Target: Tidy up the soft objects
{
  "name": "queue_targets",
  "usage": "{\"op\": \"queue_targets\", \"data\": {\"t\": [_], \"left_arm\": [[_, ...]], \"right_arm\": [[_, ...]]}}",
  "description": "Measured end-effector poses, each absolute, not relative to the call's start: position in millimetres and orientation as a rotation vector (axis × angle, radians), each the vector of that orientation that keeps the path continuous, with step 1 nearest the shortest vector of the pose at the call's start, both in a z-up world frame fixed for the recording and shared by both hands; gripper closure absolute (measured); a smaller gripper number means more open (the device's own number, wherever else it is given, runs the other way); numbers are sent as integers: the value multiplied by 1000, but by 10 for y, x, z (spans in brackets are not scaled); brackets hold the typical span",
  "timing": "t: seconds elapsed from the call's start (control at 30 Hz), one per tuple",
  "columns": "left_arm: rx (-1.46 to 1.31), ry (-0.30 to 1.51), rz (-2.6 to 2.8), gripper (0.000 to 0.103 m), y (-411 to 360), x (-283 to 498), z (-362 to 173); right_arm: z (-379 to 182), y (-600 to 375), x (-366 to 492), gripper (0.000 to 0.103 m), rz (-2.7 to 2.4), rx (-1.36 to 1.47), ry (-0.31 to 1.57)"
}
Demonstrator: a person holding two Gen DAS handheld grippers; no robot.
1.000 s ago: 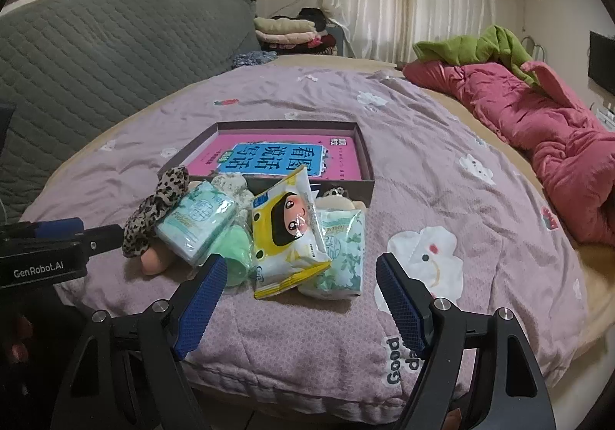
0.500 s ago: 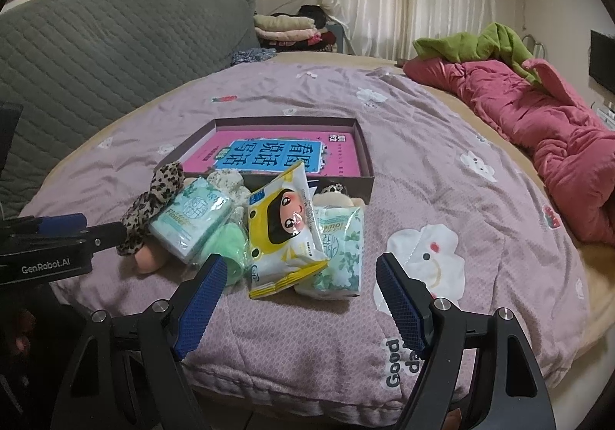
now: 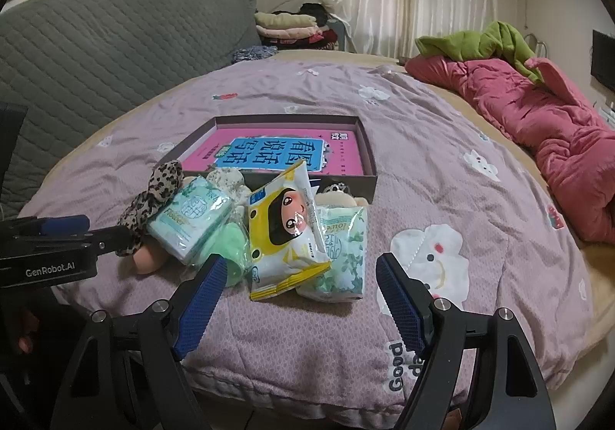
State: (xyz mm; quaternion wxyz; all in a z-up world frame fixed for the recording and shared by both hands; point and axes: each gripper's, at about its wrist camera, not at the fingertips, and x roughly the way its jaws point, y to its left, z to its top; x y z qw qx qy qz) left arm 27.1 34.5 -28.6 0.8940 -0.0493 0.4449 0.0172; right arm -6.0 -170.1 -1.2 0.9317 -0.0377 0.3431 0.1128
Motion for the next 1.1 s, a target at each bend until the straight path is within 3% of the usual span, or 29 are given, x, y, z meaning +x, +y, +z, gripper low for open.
{"op": "queue_targets", "data": {"t": [1.1], "left_arm": [[-173, 968, 45, 31, 592, 684, -481]], "right_arm": [[-44, -1800, 263, 22, 279, -44, 758]]}}
